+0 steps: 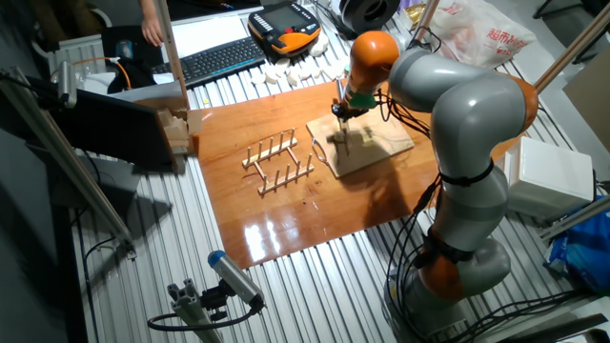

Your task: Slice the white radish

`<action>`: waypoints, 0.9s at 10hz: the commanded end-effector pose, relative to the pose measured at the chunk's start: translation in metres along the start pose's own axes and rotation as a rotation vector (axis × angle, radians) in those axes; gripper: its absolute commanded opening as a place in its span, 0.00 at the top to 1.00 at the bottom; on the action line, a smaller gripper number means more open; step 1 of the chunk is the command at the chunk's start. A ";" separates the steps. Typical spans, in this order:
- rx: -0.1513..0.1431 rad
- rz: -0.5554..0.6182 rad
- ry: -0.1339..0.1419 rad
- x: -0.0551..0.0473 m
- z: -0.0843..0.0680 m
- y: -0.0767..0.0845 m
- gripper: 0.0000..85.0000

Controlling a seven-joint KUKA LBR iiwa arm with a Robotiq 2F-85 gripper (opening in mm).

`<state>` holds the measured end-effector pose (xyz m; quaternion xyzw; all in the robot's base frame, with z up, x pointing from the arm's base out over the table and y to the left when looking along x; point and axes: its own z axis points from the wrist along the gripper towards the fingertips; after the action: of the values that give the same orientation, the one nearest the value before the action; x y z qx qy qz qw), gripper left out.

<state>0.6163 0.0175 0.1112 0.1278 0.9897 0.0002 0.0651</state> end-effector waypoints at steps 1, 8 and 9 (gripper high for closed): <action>-0.002 0.003 -0.001 0.000 0.001 0.000 1.00; -0.025 0.008 -0.019 0.002 0.024 -0.001 1.00; -0.030 0.009 -0.020 0.002 0.027 0.000 1.00</action>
<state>0.6184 0.0165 0.0869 0.1317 0.9880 0.0135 0.0790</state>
